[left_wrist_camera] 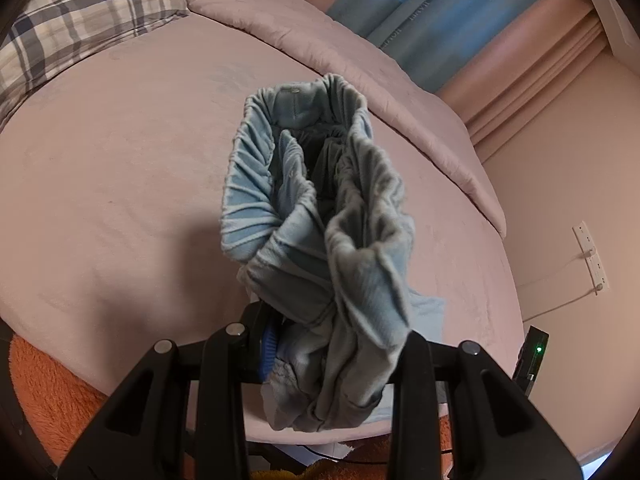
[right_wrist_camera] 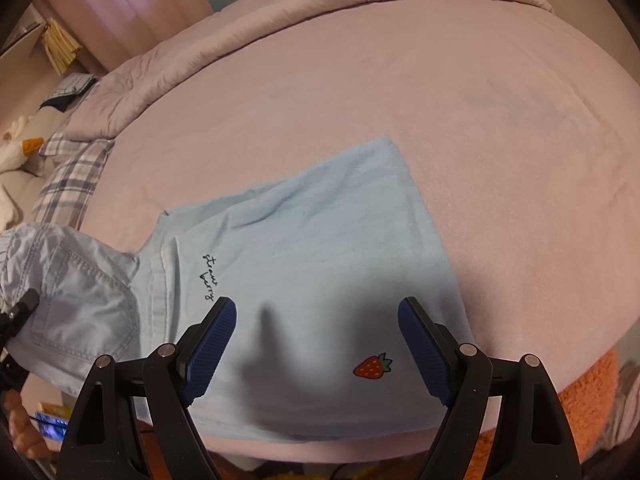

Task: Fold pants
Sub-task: 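Lift the waistband with the left gripper and fold it over the legs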

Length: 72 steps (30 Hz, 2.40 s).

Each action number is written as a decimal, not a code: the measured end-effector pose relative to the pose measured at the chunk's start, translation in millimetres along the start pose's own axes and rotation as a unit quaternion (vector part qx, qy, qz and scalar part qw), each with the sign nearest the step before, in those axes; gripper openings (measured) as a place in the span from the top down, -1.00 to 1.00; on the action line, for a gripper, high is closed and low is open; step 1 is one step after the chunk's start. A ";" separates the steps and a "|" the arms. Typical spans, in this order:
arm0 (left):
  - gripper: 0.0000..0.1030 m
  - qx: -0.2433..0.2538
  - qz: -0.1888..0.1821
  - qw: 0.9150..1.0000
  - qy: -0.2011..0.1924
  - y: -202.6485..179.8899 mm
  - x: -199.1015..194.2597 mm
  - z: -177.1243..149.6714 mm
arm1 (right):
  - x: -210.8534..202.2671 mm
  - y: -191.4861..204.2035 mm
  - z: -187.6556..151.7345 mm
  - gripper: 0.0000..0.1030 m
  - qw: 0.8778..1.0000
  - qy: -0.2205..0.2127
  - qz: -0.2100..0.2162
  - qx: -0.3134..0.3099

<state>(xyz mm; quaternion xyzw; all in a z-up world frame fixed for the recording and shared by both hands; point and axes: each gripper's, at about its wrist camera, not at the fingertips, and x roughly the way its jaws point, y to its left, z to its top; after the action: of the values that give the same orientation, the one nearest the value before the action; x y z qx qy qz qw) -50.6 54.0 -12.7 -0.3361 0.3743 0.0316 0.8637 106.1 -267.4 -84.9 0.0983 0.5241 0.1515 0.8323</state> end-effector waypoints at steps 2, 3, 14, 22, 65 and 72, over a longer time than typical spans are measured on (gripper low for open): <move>0.39 0.003 -0.004 1.000 0.003 -2.8 2.1 0.1 | 1.1 0.2 -0.3 -0.61 1.000 0.001 0.001 -0.001; 0.39 0.004 -0.005 1.000 0.004 -4.0 2.7 0.0 | 1.4 0.2 -0.4 -0.61 1.000 0.001 0.001 -0.001; 0.39 0.020 -0.017 1.000 0.017 -12.0 10.8 1.0 | 0.5 -3.4 -1.5 -0.61 1.000 0.003 -0.002 0.008; 0.39 0.027 -0.023 0.999 0.026 -15.9 16.7 2.2 | -0.3 -3.6 -2.3 -0.61 1.000 0.002 -0.004 0.012; 0.37 0.045 -0.050 0.992 0.111 -33.8 102.5 24.0 | -14.5 -33.6 -6.1 -0.61 0.998 -0.014 -0.027 0.049; 0.36 0.046 -0.053 0.990 0.122 -34.8 122.2 34.0 | -13.8 -33.5 -7.8 -0.61 0.998 -0.013 -0.027 0.052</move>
<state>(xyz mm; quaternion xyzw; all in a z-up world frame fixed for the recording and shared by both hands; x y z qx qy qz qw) 69.0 23.6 -58.1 -0.3164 0.4600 -0.0725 0.8264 98.4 -303.6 -87.4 0.1290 0.5229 0.1008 0.8365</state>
